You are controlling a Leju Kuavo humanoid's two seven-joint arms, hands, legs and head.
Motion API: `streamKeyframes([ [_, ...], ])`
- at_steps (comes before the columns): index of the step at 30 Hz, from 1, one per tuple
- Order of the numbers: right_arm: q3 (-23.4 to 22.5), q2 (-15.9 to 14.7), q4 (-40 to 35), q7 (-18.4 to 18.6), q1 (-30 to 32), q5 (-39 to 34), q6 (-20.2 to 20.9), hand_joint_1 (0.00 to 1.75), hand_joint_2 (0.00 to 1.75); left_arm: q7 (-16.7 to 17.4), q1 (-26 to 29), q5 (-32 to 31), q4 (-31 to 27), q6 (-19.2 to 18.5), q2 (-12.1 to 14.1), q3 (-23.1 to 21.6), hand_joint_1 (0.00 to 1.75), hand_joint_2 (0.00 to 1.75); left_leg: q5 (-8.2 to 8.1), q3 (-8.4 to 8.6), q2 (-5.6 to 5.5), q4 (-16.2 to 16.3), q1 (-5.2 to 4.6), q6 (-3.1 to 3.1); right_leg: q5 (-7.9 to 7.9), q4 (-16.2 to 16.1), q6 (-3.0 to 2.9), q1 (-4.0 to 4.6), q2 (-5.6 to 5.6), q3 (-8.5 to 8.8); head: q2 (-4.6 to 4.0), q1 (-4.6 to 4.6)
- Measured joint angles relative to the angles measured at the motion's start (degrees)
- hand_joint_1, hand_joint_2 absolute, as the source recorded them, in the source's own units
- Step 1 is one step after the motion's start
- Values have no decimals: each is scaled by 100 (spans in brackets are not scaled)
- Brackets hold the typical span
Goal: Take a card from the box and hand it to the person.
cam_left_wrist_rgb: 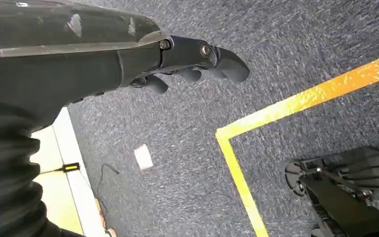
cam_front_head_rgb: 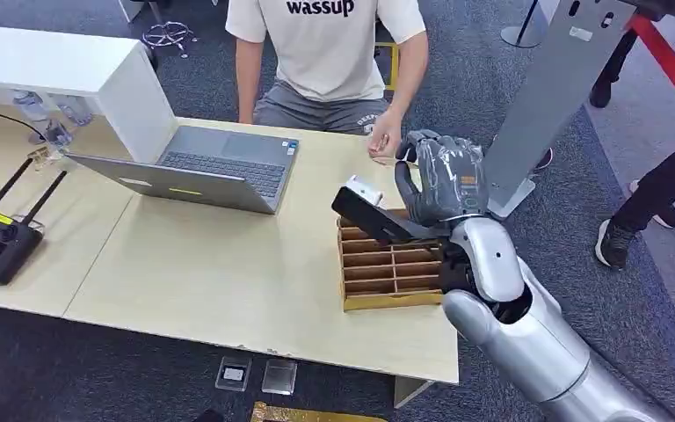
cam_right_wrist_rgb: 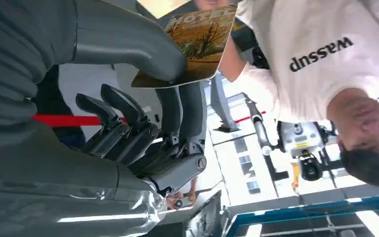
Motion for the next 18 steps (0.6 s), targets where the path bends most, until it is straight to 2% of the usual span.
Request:
streamKeyframes([
  [7, 24, 267, 833, -750, 14, 140, -1048, 175, 175, 81, -126, -107, 0, -77, -2, -9, 0, 175, 2, -1, -2, 0, 0, -2, 0, 3, 0, 0, -2, 1, 0, -2],
  [8, 20, 311, 993, -916, 14, 228, -1372, 175, 175, 83, -145, -125, 0, -107, -4, -11, 0, 175, 3, -2, -2, 0, 0, -3, 0, 4, 0, 0, -2, 1, 0, -2],
  [10, -9, 415, 1369, -1382, 4, 396, -2275, 175, 175, 92, -188, -186, 0, -151, -17, -24, 0, 175, 3, -2, -2, 0, 0, -3, 0, 4, 0, 0, -3, 1, 0, 0],
  [12, -33, 514, 1703, -1694, -5, 433, -2789, 175, 175, 112, -231, -216, 0, -173, -28, -37, 0, 175, 3, -1, -2, 0, 0, -3, 0, 4, 0, 0, -3, 1, 0, -4],
  [15, -160, 660, 2160, -2127, 6, 678, -3040, 175, 175, 127, -276, -254, 0, -212, -52, -92, 0, 175, 3, -1, -1, 0, 0, -3, 0, 3, 0, 0, -1, 0, 0, 0],
  [18, -352, 800, 2453, -2288, 36, 789, -3058, 175, 175, 133, -298, -271, 0, -219, -68, -120, 0, 175, 3, -1, -1, 0, 0, -3, 0, 4, 0, 0, -2, 0, 0, -2],
])
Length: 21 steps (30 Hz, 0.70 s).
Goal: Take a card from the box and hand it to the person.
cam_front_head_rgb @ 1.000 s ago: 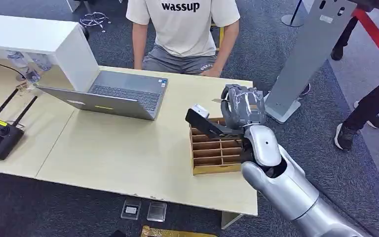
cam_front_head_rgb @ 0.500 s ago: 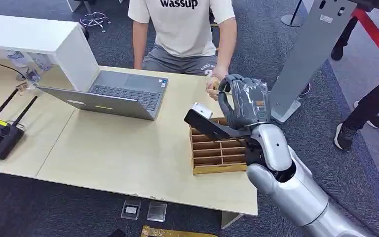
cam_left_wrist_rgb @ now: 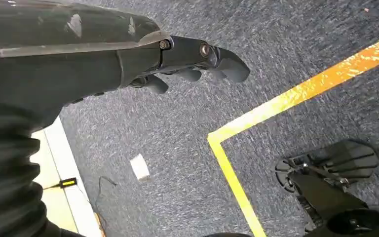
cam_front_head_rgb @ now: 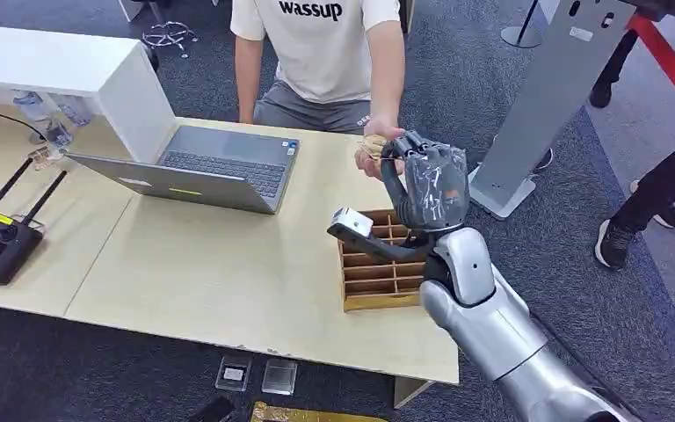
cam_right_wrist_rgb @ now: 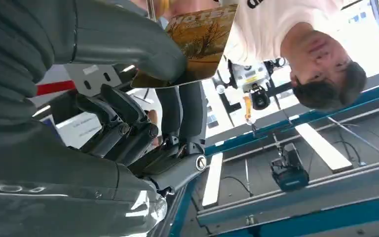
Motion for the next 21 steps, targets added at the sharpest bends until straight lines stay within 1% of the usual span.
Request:
streamKeyframes([
  [3, -216, 175, 361, -238, 5, 107, -13, 175, 175, 2, -6, -11, 0, -9, -9, -31, 0, 175, 0, 1, 1, 0, 0, 0, 0, 1, 0, 0, 2, -1, 0, -4],
  [6, -323, 277, 550, -273, 18, 46, -15, 175, 175, 2, -15, -87, 0, -53, -22, -39, 0, 175, 0, 0, 0, 0, 0, 0, 0, 1, 0, 0, -2, -1, 0, 0],
  [11, -487, 466, 942, -507, 22, 66, -31, 175, 175, -4, -20, -103, 0, -90, -33, -39, 0, 175, 0, 0, 1, 0, 0, -1, 0, 1, 0, 0, 2, -1, 0, 2],
  [12, -522, 509, 1018, -553, 21, 66, -33, 5, 175, -13, -20, -103, 0, -112, -35, -39, 0, 175, 0, 0, 0, 0, 0, -1, 0, 1, 0, 0, 2, -1, 0, 2],
  [13, -544, 535, 1093, -592, 22, 61, -35, 2, 175, -22, -21, -103, 0, -131, -35, -39, 0, 175, 0, 0, 0, 0, 0, -1, 0, 1, 0, 0, 2, -1, 0, 0],
  [17, -607, 658, 1381, -739, 21, -13, -37, 0, 175, -59, -20, -138, 0, -190, -35, -44, 0, 175, 0, 0, 1, 0, 0, -1, 0, 2, 0, 0, 1, -1, 0, -4],
  [18, -640, 686, 1431, -773, 20, -44, -37, 0, 175, -70, -19, -138, 0, -186, -35, -44, 0, 0, 1, 0, 1, 0, 0, -1, 0, 2, 0, 0, 1, -1, 0, -2],
  [21, -682, 745, 1558, -859, 20, -212, -39, 0, 175, -94, -18, -92, 0, -125, -35, -44, 0, 0, 1, 1, 0, 0, 0, -1, 0, 2, 0, 0, 1, -1, 0, 0],
])
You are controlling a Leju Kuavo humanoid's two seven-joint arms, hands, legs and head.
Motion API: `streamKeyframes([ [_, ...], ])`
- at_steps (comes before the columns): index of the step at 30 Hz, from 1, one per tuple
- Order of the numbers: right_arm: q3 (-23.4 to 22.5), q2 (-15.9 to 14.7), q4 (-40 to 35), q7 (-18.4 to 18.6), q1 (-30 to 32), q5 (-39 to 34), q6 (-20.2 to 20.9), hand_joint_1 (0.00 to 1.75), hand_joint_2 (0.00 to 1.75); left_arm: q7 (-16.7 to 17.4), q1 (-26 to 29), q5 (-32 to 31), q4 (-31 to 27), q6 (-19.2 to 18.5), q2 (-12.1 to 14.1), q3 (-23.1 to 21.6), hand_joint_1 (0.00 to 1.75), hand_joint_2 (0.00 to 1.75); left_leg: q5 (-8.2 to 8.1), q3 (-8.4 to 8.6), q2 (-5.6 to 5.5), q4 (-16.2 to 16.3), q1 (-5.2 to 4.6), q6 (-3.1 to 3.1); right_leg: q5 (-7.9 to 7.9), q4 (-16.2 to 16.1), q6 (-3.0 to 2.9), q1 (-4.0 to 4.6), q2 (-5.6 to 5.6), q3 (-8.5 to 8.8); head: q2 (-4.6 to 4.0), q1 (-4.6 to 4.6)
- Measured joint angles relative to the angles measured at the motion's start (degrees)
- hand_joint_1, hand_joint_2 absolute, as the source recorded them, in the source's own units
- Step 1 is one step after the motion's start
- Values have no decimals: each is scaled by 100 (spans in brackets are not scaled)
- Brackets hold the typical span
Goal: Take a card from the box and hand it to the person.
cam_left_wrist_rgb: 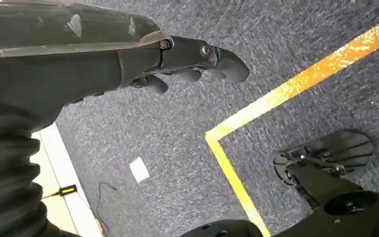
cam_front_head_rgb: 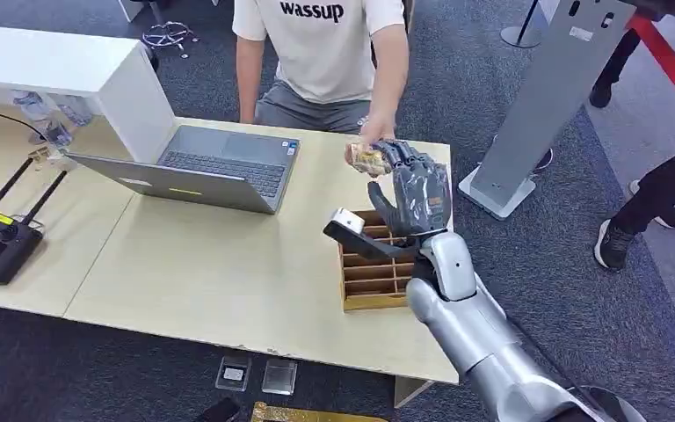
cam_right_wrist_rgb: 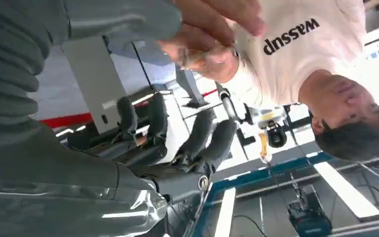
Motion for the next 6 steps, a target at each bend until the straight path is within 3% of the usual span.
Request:
streamKeyframes([
  [6, -42, 52, 103, -302, 3, -936, 0, 0, 175, -9, 15, 83, 0, 66, 0, 0, 0, 0, 0, -1, 0, 0, 0, 0, 0, 0, 0, 0, 0, 0, 0, -2],
])
